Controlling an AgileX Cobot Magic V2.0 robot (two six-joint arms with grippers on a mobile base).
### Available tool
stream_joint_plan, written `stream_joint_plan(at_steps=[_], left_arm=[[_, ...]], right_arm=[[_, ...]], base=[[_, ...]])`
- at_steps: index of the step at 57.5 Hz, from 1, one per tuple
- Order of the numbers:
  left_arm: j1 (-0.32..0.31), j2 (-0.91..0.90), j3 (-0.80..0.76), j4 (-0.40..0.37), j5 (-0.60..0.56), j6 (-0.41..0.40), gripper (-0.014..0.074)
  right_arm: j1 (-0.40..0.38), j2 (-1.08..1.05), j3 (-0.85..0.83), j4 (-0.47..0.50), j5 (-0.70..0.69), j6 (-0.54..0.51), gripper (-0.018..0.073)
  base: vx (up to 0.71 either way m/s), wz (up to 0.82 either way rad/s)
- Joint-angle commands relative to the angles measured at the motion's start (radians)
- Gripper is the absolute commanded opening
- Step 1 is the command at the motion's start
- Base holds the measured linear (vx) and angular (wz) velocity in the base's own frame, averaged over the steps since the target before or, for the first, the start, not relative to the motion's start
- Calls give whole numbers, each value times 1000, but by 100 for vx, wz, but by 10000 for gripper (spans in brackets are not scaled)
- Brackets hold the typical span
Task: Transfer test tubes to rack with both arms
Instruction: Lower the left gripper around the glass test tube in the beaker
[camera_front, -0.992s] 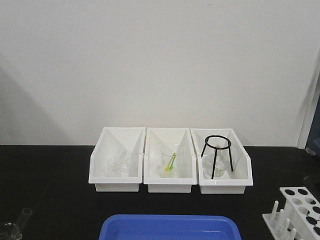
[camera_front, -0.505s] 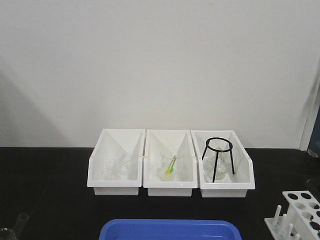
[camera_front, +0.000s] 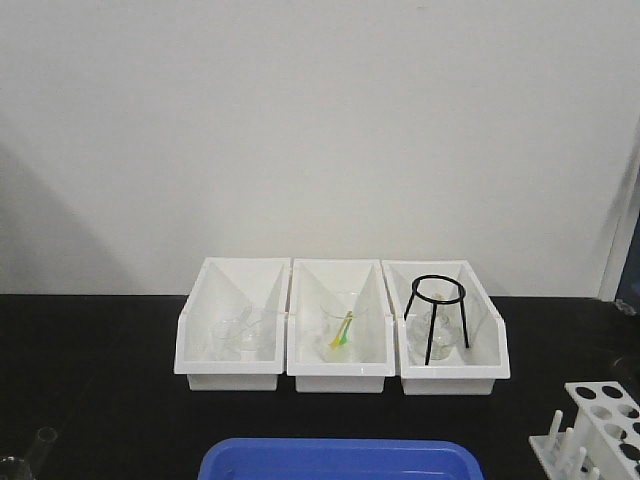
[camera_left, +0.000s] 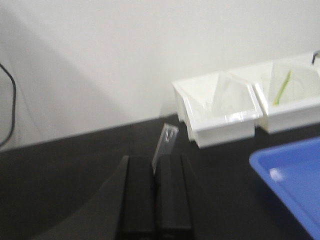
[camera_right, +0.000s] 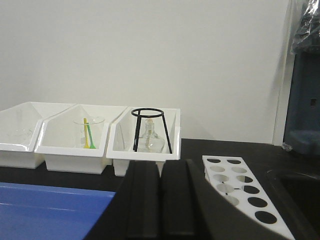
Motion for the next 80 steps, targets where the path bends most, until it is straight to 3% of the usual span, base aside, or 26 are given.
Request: stream_joint_plan(at_steps=[1,9,15,22,36,45,56,70,80], left_arm=[[1,-10,19,1,-179,2,-17],[1,-10,19,-6,-310,-9,-17],[1,-10,-6,-53,-345,-81,-17],[1,35,-116,-135,-302,-101,-17],[1,364,-485,-133,-239,-100,-17],[1,606,-681,-130,-202,-99,-17],[1,793,-788,-131,-206,-99,-17],[0,872,-799,-47,-202,-92,23],[0,876,-799,35,-193,-92,130]], right_arm=[[-3,-11,11,-3,-119,-8,-8],[-3,-11,10,8,-229,-2,-8],[-3,-11,-31,74,-290,3,-8],[-3,27,-193,141,-202,-25,-8],[-3,325,-596,140,12,-145,-8],[-3,550,-769,141,29,-151,-8],[-3,724,-844,168,22,-142,-8],[-3,781,-843,181,30,-143,10],[-3,781,-843,178,63,-151,114]], base=[[0,0],[0,0],[0,0],[0,0],[0,0],[0,0],[0,0],[0,0],[0,0]])
